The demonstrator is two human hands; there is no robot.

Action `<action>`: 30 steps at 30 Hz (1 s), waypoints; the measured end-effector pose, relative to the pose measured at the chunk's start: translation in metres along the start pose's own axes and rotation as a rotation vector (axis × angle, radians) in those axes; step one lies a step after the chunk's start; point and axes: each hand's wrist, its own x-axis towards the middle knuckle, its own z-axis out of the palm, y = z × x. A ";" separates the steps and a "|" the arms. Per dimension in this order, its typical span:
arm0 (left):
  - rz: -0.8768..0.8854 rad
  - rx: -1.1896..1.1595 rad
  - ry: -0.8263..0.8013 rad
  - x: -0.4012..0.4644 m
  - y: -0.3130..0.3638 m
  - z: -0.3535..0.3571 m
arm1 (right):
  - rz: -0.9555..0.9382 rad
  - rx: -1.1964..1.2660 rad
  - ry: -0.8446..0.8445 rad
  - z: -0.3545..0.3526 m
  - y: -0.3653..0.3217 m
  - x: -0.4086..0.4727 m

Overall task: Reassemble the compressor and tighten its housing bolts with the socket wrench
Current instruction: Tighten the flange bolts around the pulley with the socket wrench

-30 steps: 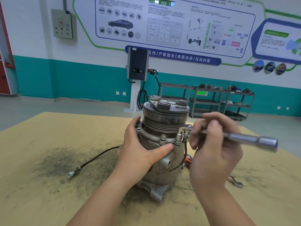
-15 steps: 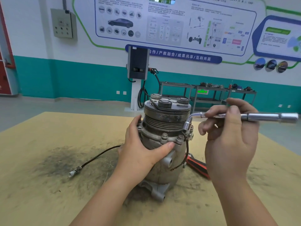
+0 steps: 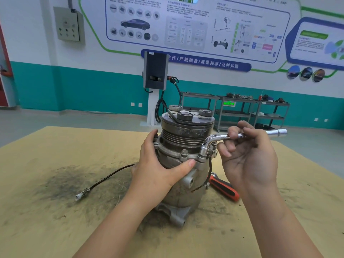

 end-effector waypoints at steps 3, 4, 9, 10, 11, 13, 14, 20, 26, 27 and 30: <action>-0.002 0.004 -0.002 0.000 0.000 0.000 | 0.122 0.034 -0.030 -0.002 -0.004 0.004; 0.000 0.006 -0.003 0.000 0.001 0.000 | 0.145 0.037 -0.041 -0.003 -0.004 0.006; 0.005 0.010 0.010 0.000 0.002 0.000 | 0.029 -0.046 -0.013 -0.004 0.002 0.004; 0.001 0.012 0.013 0.000 0.002 0.000 | -0.046 -0.075 -0.001 -0.003 0.005 0.002; -0.002 0.013 0.013 0.000 0.002 0.000 | -0.140 -0.107 0.005 -0.001 0.008 -0.002; -0.001 0.014 0.016 0.001 0.002 0.000 | -0.397 -0.214 0.004 0.004 0.015 -0.013; 0.002 0.011 0.022 0.001 0.001 0.001 | -0.546 -0.306 -0.012 0.007 0.020 -0.020; -0.004 -0.018 0.055 0.003 -0.001 0.003 | -0.834 -0.899 -0.244 0.018 0.053 -0.051; 0.014 0.000 0.046 0.001 -0.002 0.002 | -0.843 -0.729 -0.267 0.022 0.022 -0.037; 0.014 0.002 0.040 0.001 -0.001 0.002 | -0.794 -0.646 -0.210 0.022 0.016 -0.034; 0.012 0.001 0.023 0.000 0.000 0.001 | -0.575 -0.404 -0.061 0.016 0.005 -0.024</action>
